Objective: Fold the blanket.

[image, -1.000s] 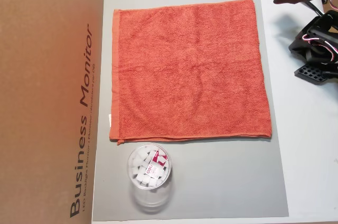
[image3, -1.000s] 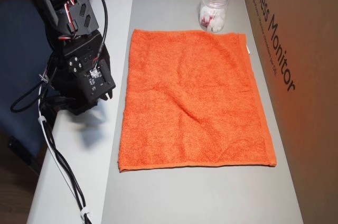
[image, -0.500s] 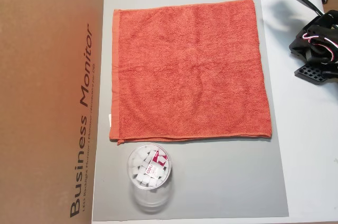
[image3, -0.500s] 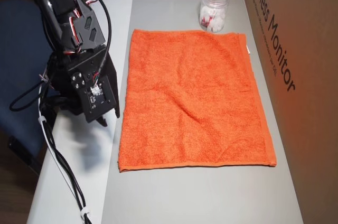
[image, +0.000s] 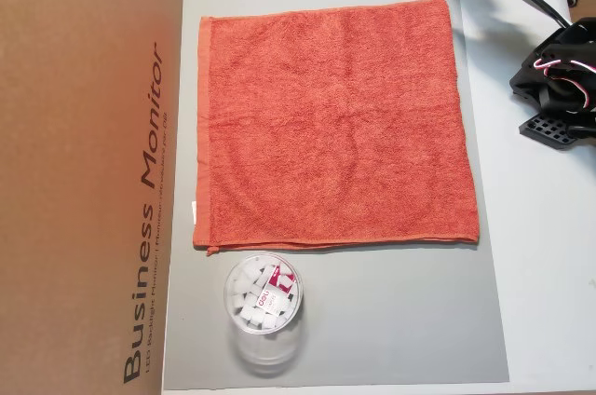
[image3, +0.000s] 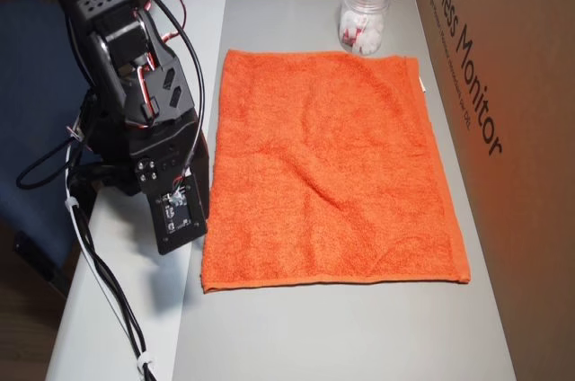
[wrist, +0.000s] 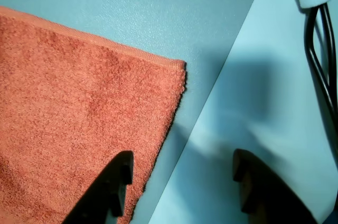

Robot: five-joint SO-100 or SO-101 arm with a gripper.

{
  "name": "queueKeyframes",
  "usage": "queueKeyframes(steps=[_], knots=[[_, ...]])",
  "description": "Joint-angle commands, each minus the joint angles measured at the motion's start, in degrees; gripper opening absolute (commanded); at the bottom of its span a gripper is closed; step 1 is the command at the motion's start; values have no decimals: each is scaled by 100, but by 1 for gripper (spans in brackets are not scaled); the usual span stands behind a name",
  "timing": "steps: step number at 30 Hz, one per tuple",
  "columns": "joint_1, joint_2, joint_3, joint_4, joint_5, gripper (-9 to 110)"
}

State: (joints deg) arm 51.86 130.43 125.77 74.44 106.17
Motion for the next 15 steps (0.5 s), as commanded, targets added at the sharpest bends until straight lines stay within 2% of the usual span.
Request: queueKeyframes(steps=[1, 15], knots=[[9, -193, -202, -88, 53, 19], [44, -1459, 185, -1705, -18, 19]])
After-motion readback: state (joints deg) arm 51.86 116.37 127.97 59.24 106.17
